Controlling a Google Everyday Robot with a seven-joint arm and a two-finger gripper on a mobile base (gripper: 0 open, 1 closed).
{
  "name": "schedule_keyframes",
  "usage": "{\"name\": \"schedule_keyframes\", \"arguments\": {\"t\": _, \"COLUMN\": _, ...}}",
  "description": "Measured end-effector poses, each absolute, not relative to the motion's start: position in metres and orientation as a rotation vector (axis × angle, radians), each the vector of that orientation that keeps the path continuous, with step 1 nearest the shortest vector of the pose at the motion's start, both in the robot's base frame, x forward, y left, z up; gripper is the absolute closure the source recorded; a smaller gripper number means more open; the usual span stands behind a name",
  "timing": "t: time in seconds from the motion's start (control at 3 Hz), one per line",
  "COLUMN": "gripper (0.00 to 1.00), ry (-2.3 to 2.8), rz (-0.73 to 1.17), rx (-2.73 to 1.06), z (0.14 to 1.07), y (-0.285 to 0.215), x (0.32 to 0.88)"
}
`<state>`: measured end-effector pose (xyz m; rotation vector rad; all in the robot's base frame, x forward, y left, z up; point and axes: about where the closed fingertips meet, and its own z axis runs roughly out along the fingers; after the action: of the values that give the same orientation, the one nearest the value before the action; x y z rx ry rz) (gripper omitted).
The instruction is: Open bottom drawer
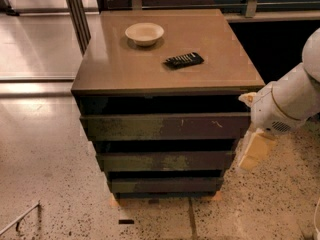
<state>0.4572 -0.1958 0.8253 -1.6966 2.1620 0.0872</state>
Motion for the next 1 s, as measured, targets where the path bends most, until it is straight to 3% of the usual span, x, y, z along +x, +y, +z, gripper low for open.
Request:
{"name": "schedule_keyframes", "arguments": {"t": 0.33, "gripper": 0.0, "ry": 2.156, "rz": 0.213, "rx": -1.692, "z": 0.738, "y": -0.173, "x": 0.463}}
{"name": "schedule_keyframes", "arguments": {"t": 1.0, "gripper": 0.0, "ry": 2.162, "rz": 0.198, "rx": -1.691, "z": 0.725, "y": -0.174, "x": 0.464}}
